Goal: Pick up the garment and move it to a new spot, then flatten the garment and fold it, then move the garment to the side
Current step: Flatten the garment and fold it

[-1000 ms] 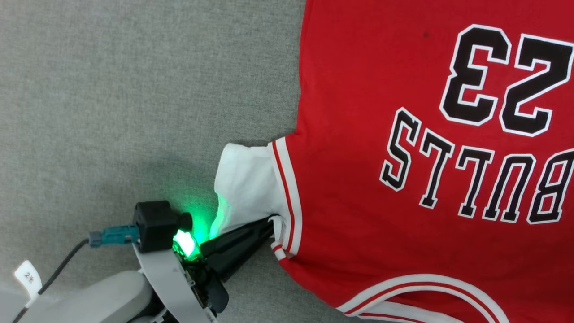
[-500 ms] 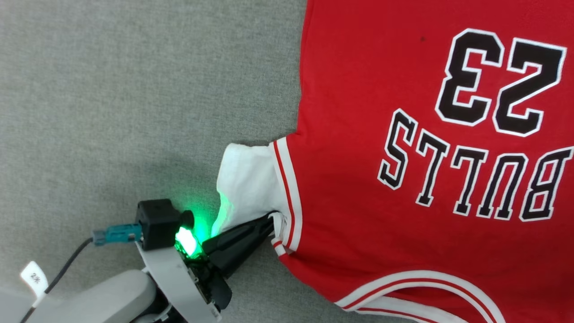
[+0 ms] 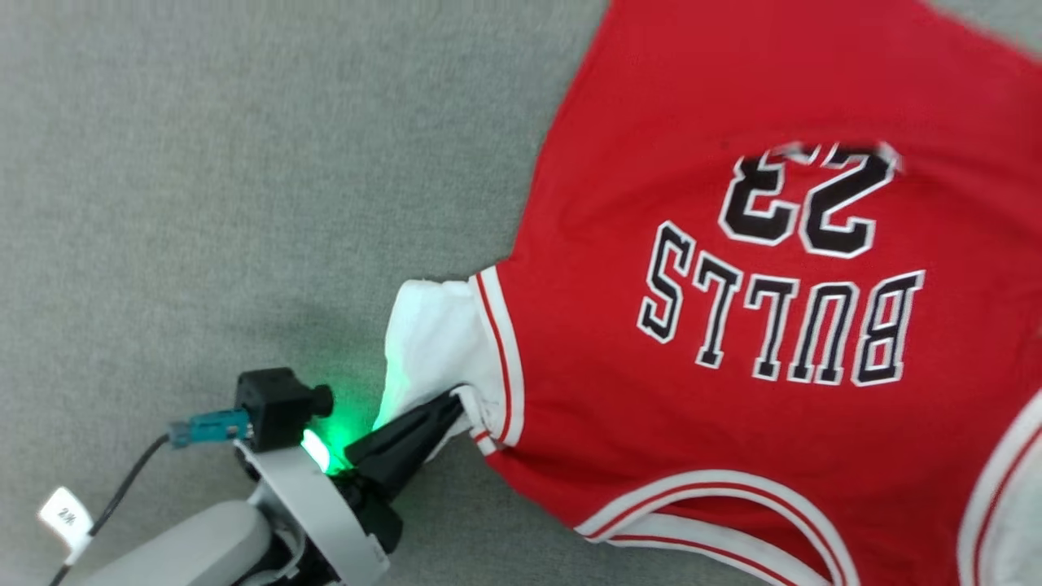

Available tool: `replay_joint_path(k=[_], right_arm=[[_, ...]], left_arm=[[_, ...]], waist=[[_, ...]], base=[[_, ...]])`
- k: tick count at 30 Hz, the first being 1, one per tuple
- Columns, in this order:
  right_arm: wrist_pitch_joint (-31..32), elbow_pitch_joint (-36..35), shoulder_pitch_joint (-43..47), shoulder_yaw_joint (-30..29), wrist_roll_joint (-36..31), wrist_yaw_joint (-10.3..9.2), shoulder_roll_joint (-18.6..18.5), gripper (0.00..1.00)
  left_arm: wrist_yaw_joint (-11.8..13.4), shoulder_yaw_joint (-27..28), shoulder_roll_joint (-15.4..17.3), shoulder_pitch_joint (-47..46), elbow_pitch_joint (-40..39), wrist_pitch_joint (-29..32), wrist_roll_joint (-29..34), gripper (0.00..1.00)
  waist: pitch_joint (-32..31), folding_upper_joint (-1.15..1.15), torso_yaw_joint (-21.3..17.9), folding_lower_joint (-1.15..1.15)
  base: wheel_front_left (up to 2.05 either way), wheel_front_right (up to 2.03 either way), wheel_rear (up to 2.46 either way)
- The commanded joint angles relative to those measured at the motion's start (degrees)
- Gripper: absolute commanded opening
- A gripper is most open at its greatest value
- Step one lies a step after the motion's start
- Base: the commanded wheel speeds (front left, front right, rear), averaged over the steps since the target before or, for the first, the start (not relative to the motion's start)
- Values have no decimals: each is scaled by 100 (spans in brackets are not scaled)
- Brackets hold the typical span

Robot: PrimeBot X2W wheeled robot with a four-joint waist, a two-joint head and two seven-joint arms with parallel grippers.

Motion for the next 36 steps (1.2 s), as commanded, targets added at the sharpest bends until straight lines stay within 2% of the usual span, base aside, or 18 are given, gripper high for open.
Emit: replay_joint_path(k=[1,7,12,17,25,27,28,36], right_arm=[[128,-429,707,-111,248,-2,-30,0],[377,-1798,2571,-464,788,-2,294,0],[405,-2443,3885,-395,941,-2,723,0],[275,-2631,4782,-4,918,-2,1092,0],[-260,-2367,4871,404,1001,-2,1104,0],[-486,-2387,4832,539,1065,-2,947,95],[-537,-2424,4829,520,1100,-2,897,100],[-603,-3426,4549,-123,1464,-2,484,100]], left_arm=[[92,136,134,121,203,10,-38,0],[62,345,115,401,167,9,43,0],[62,359,86,531,196,9,106,0],[62,376,96,611,197,9,107,0],[62,333,142,653,178,9,94,0],[62,325,161,643,168,9,71,0],[62,344,165,643,161,9,64,0],[62,454,48,725,123,9,115,0]], waist=[[-524,0,-328,0],[-850,0,-551,0],[-1029,0,-658,0],[-1116,0,-718,0],[-1172,0,-800,0],[-1183,0,-821,0],[-1178,0,-832,0],[-1123,0,-819,0]], base=[[0,0,0],[0,0,0],[0,0,0],[0,0,0],[0,0,0],[0,0,0],[0,0,0],[0,0,0]])
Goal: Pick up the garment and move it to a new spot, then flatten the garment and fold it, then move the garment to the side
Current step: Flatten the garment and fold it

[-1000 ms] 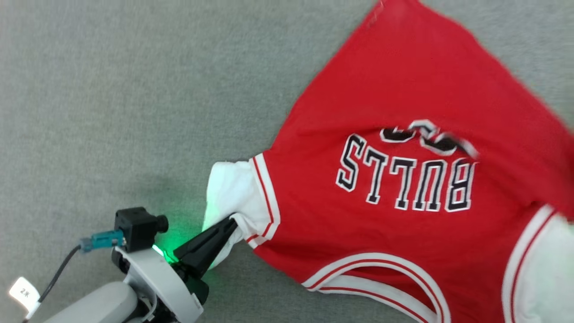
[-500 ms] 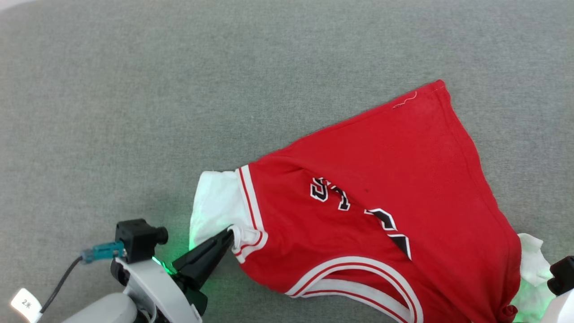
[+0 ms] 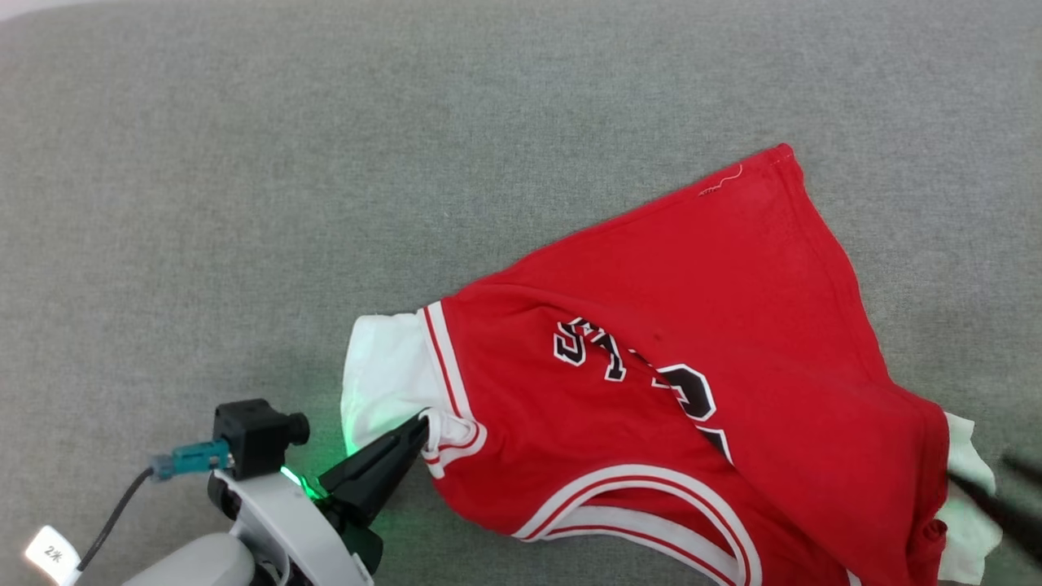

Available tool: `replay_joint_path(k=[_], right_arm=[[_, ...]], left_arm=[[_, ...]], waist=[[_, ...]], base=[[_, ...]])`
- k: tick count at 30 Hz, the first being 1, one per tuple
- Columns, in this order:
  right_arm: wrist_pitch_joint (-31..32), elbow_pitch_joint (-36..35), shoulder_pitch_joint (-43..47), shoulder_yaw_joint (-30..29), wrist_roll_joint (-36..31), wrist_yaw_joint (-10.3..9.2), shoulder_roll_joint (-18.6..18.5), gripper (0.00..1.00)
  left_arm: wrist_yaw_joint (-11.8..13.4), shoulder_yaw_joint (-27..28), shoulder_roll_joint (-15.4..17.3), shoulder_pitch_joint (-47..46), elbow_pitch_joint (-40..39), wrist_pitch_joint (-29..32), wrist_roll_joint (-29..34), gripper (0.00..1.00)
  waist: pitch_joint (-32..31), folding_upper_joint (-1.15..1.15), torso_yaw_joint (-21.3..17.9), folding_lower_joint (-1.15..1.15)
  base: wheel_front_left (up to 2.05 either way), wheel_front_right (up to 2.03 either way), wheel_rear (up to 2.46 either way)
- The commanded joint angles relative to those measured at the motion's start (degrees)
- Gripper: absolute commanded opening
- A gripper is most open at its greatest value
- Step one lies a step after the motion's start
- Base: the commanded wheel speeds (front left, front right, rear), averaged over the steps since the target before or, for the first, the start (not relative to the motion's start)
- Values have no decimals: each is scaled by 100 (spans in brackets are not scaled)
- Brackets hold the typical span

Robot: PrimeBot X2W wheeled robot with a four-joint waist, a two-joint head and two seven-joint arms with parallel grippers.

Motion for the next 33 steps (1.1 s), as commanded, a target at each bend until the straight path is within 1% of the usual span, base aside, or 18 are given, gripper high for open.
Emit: replay_joint_path(k=[1,4,7,9,12,16,19,23,26,31,33], right_arm=[[-8,-133,-235,-156,55,-1,-53,100],[-63,-282,-855,-362,-92,-2,-254,100],[-262,-43,-1661,-236,-405,-1,-436,100],[-394,271,-2227,33,-610,-1,-490,100],[-544,881,-3066,593,-911,-1,-541,100],[-627,1736,-4022,1241,-1192,-1,-415,100],[-641,2252,-4554,1620,-1361,-1,-323,100],[-688,2878,-4981,1988,-1454,-1,-273,100],[-679,3226,-5104,2186,-1503,-1,-380,100],[-551,3629,-5050,2354,-1551,-4,-493,100],[-516,3728,-4990,2406,-1517,-4,-467,100]], left_arm=[[14,18,-34,46,-18,7,40,0],[14,-1,-78,-47,-48,7,93,0],[14,-8,-92,-175,-81,7,110,0],[14,-24,-111,-238,-97,7,130,0],[14,-54,-163,-367,-116,7,147,0],[14,-100,-209,-527,-132,7,156,0],[14,-119,-254,-640,-140,7,173,0],[14,-125,-317,-738,-134,7,195,0],[14,-133,-374,-791,-115,7,219,0],[15,-78,-406,-820,-104,7,228,0],[15,-51,-410,-810,-107,7,229,0]], waist=[[36,0,32,0],[122,0,119,0],[247,0,230,0],[328,0,311,0],[484,0,441,0],[734,0,617,0],[917,0,733,0],[1070,0,863,0],[1128,0,931,0],[1179,0,963,0],[1205,0,949,0]], base=[[0,0,0],[0,0,0],[0,0,0],[0,0,0],[0,0,0],[0,0,0],[0,0,0],[0,0,0],[0,0,0],[0,0,0],[0,0,0]])
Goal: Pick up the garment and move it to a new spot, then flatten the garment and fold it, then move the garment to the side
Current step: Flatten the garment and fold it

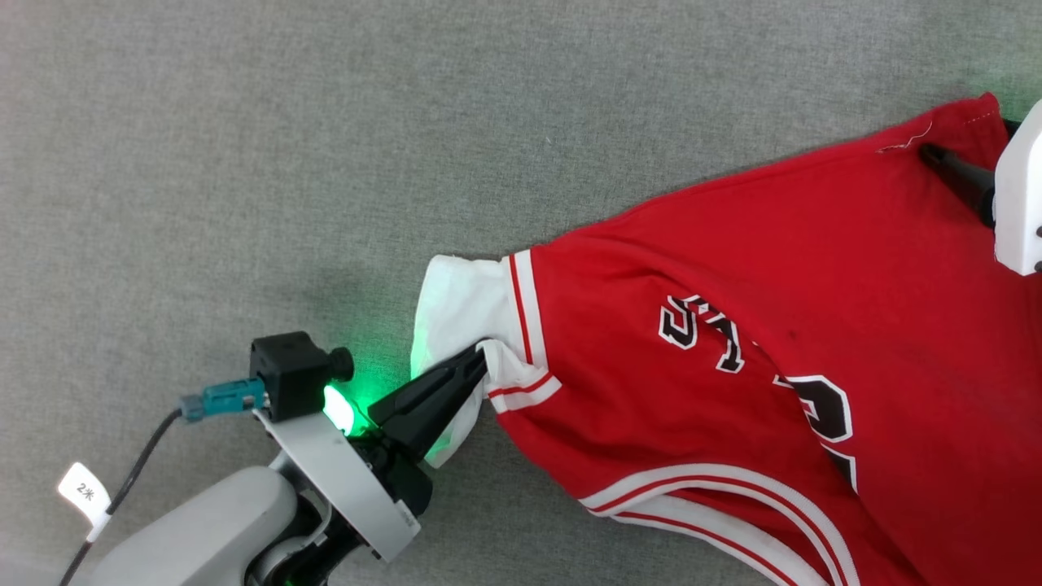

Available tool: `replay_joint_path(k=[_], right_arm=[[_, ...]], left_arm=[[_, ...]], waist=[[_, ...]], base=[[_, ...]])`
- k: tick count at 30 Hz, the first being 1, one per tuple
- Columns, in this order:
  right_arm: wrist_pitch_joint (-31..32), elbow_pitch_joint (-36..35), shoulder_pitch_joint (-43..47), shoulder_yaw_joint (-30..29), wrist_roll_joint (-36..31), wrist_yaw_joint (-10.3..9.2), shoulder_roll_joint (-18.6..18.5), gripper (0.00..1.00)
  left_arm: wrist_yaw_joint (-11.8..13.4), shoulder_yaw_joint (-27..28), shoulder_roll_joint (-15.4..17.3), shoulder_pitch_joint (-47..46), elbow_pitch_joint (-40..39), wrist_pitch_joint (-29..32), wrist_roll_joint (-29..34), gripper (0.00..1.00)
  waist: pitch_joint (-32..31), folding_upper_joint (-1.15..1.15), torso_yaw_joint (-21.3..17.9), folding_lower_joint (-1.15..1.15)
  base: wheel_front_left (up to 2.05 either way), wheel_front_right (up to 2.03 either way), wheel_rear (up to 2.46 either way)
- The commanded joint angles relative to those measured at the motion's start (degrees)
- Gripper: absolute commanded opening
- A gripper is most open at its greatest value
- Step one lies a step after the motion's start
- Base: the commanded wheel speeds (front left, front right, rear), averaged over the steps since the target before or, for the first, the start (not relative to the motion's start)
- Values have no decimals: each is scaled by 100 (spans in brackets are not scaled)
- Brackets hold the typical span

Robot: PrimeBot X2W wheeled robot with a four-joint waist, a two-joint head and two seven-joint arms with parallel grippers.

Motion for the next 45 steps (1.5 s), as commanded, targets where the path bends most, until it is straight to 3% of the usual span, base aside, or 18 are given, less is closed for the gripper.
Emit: replay_joint_path(k=[1,3,4,6,17,27,34,40,45], right_arm=[[123,279,223,125,26,-6,51,100],[199,356,252,212,52,-6,80,100],[234,390,274,238,77,-6,93,49],[238,409,292,262,93,-6,90,0],[-1495,734,-171,-736,-201,-6,584,0],[-2832,1441,-1026,-2102,-826,-5,1216,0],[-3674,2004,-2447,-3153,-1415,-6,1631,0],[-4124,2263,-3464,-3638,-1826,-6,1869,0],[-4578,2404,-4413,-4085,-2182,-7,2066,0]], left_arm=[[16,29,3,24,71,7,9,0],[16,53,0,36,67,7,9,0],[16,59,-7,42,65,8,6,0],[15,83,-25,53,74,7,-16,0],[15,541,-56,29,127,7,264,0],[15,831,125,-1367,364,32,202,0],[15,770,39,-3658,1330,628,-490,0],[16,761,-121,-5203,2283,912,-665,0],[17,844,-331,-6651,3245,581,-560,0]], waist=[[45,0,-5,0],[72,0,-18,0],[77,0,-20,0],[76,0,-17,0],[-488,0,-107,0],[-793,0,-426,0],[-489,0,-778,0],[-122,0,-1024,0],[186,0,-1194,0]], base=[[0,0,0],[0,0,0],[0,0,0],[0,0,0],[0,0,0],[0,0,0],[0,0,0],[0,0,0],[0,0,0]])
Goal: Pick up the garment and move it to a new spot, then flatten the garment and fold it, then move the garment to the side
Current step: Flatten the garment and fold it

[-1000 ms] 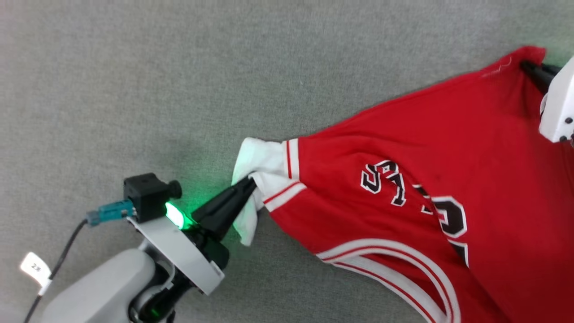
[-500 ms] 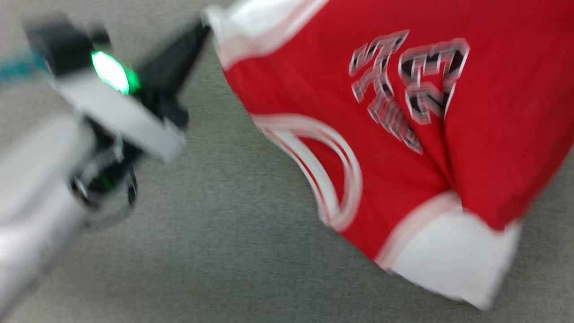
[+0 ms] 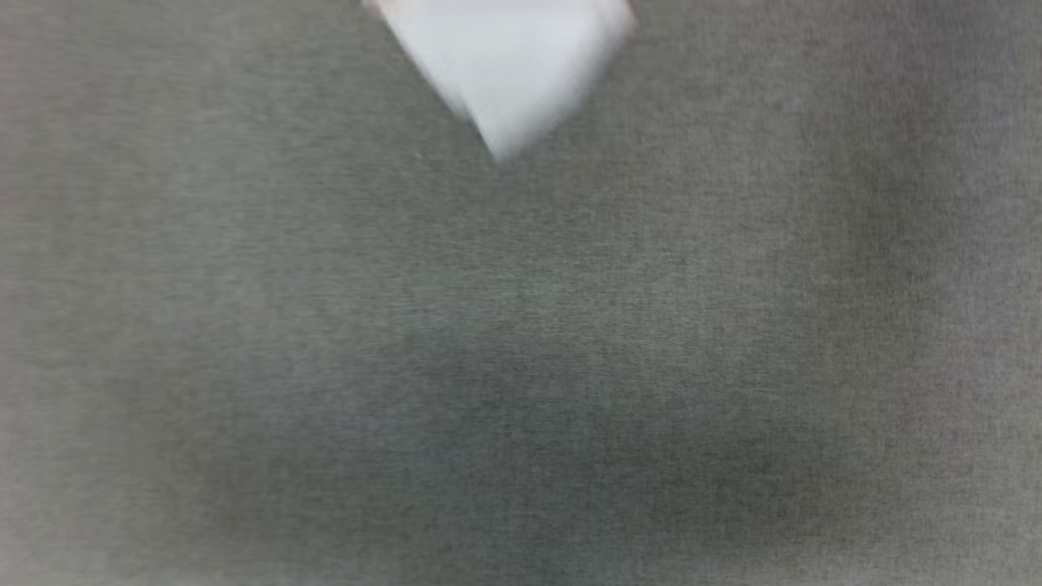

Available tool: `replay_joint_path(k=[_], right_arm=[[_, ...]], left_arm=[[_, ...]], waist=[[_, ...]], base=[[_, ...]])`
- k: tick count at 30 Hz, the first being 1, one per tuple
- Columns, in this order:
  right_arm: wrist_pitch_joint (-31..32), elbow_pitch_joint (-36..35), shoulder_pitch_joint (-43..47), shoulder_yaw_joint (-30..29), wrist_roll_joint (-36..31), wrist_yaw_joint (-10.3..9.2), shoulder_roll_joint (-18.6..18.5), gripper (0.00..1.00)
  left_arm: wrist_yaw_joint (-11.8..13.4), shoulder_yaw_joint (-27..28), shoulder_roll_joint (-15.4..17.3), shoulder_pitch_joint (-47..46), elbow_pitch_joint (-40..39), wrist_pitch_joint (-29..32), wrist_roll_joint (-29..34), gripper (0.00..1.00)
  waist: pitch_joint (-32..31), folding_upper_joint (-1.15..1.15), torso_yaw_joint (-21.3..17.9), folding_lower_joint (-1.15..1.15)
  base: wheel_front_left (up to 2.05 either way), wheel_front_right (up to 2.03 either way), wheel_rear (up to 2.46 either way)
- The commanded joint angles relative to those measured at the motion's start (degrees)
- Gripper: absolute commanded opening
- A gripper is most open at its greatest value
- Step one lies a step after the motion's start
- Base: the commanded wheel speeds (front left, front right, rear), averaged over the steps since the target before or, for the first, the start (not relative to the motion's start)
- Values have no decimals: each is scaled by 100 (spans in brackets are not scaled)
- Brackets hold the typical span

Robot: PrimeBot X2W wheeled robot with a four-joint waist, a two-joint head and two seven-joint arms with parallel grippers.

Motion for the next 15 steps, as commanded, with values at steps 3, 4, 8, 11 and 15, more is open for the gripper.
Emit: replay_joint_path(k=[3,4,8,11,15], right_arm=[[-323,154,-485,-290,-209,-12,-34,0],[-368,249,-567,-334,-265,-12,-35,0],[-507,617,-654,-268,-386,-12,-42,0],[-571,883,-382,-45,-331,-10,-47,0],[-566,1066,67,467,-42,-9,-166,0]], left_arm=[[19,-12,-53,-673,421,-320,155,0],[19,1,-97,-793,514,-392,103,0],[22,-83,-164,-829,549,-510,-209,0],[17,-313,-103,-387,315,-547,-480,0],[16,-536,85,369,-308,-591,-894,0]], waist=[[361,0,-256,0],[379,0,-263,0],[446,0,-269,0],[468,0,-234,0],[483,0,-183,0]], base=[[0,0,0],[0,0,0],[0,0,0],[0,0,0],[0,0,0]])
